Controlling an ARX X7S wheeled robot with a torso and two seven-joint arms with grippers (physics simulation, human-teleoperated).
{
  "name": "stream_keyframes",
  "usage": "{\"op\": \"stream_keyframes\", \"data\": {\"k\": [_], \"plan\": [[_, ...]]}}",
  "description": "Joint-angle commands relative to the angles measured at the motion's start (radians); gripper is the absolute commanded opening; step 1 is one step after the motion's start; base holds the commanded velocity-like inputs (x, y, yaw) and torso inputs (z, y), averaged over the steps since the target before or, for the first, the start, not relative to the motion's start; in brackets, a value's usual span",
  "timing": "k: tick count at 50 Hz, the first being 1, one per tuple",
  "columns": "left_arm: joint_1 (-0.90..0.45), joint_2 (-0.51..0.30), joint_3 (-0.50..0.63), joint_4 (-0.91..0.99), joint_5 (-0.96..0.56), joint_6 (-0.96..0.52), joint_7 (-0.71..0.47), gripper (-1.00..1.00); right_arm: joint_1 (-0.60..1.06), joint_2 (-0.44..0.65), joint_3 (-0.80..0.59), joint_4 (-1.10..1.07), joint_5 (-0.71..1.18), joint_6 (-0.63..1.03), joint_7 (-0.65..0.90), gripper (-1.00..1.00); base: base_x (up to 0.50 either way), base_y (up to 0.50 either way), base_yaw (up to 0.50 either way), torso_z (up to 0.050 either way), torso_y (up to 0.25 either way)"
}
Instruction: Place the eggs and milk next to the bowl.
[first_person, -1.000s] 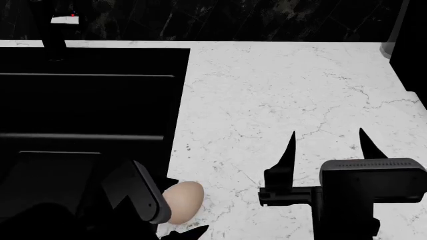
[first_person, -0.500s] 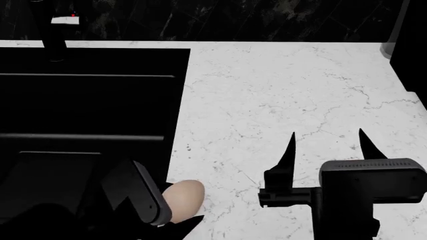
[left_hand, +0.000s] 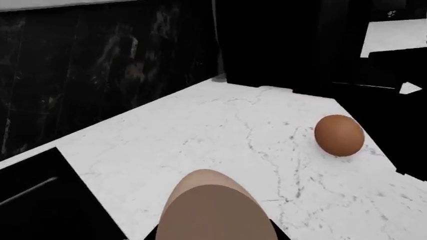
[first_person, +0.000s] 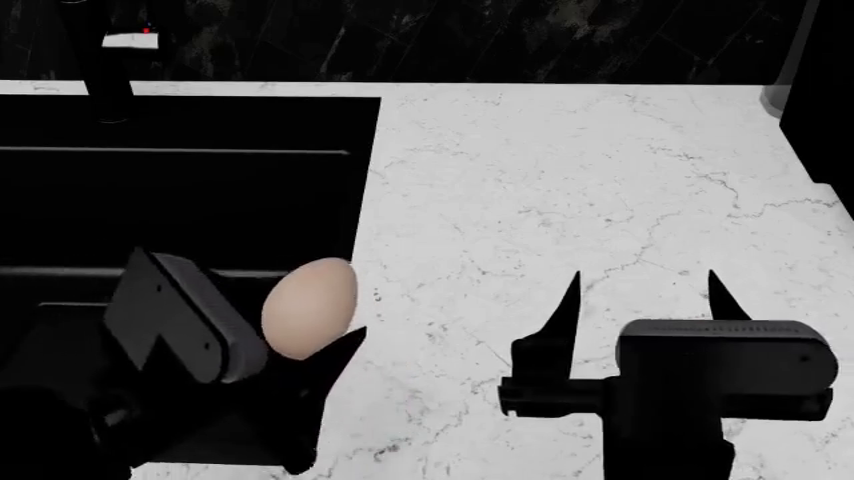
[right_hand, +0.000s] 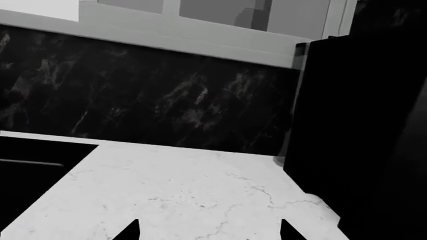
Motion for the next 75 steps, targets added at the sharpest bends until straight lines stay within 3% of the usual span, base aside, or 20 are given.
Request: {"op": "stream_keyframes", "data": {"k": [1,17,30,75], "plan": [[0.009,0.006,-0.126,0.057,-0.064,-0.011,-0.059,-1.00,0.008,-0.063,0.003,-0.007,-0.034,0.055,0.048,1.00,0.00,0.00,0.00,0.000,0.000],[0.010,0.008,-0.160,0.010,-0.058,0.041,-0.069,-1.00,0.047,-0.173,-0.021,0.062,-0.138,0.250,0.272,1.00,0.00,0.00,0.00,0.000,0.000],[0.015,0.001,-0.161,0.006,-0.061,0.048,-0.065,-1.00,0.065,-0.213,-0.003,0.071,-0.127,0.301,0.322,1.00,0.00,0.00,0.00,0.000,0.000],[0.027,-0.020,-0.157,0.017,-0.058,0.065,-0.075,-1.00,0.150,-0.216,0.045,0.469,-0.071,0.074,0.329,1.00,0.00,0.00,0.00,0.000,0.000]]}}
